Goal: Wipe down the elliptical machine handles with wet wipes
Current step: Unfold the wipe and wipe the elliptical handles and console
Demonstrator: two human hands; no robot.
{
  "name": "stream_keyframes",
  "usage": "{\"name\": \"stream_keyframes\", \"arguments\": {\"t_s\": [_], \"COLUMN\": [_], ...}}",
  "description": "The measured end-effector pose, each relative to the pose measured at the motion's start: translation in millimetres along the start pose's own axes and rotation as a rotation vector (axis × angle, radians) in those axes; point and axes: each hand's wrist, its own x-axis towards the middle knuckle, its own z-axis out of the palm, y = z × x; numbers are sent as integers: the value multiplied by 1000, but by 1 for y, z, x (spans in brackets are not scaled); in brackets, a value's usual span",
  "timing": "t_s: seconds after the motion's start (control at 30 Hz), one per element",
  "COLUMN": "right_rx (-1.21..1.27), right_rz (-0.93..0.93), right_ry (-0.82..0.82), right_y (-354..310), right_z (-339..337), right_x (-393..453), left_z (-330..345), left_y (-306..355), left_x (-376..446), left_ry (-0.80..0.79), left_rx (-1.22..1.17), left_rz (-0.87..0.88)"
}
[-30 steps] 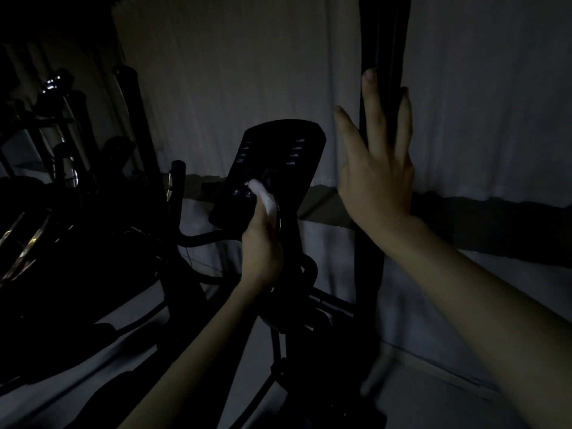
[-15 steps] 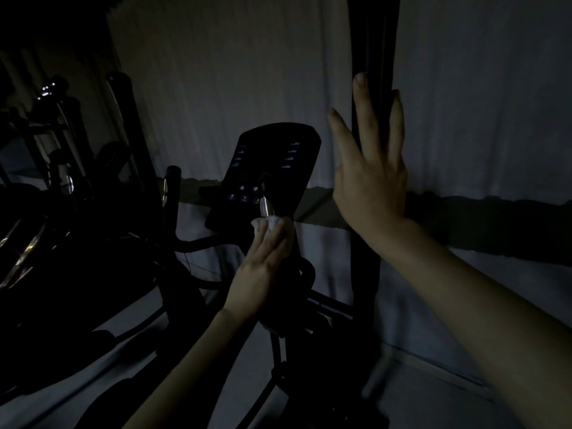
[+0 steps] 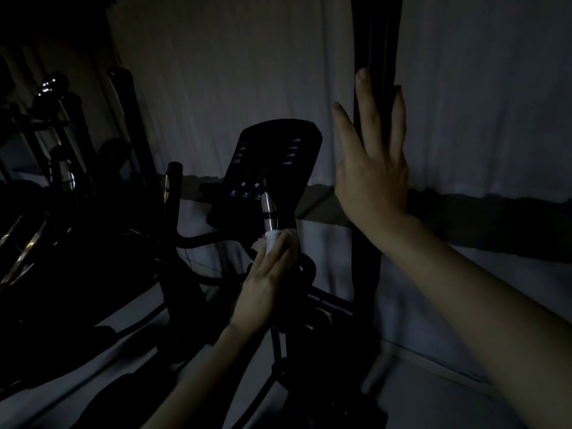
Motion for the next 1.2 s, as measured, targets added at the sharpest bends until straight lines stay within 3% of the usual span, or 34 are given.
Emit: {"name": "stream_keyframes", "arguments": {"t_s": [0.2, 0.3, 0.47, 0.57, 0.8, 0.93, 1.2], "right_rx": [-31, -31, -8, -14, -24, -27, -52], "right_rz": [12, 14, 14, 13, 12, 9, 15], "right_ry": [7, -14, -42, -47, -71, -70, -23], "right_y": [-2, -3, -2, -2, -3, -2, -3], "right_z": [1, -2, -3, -3, -4, -3, -2], "right_x": [1, 0, -1, -1, -1, -2, -3], "left_z": [-37, -29, 3, 0, -39, -33, -10], "left_y": [-1, -4, 1, 3, -5, -11, 8], "left_x": [57, 69, 11, -4, 42, 56, -12], "left_ry": [154, 84, -83, -48, 92, 49, -71], "left_rx": [6, 66, 37, -21, 14, 58, -107], "left_rz": [-68, -66, -27, 9, -130, -191, -216]}}
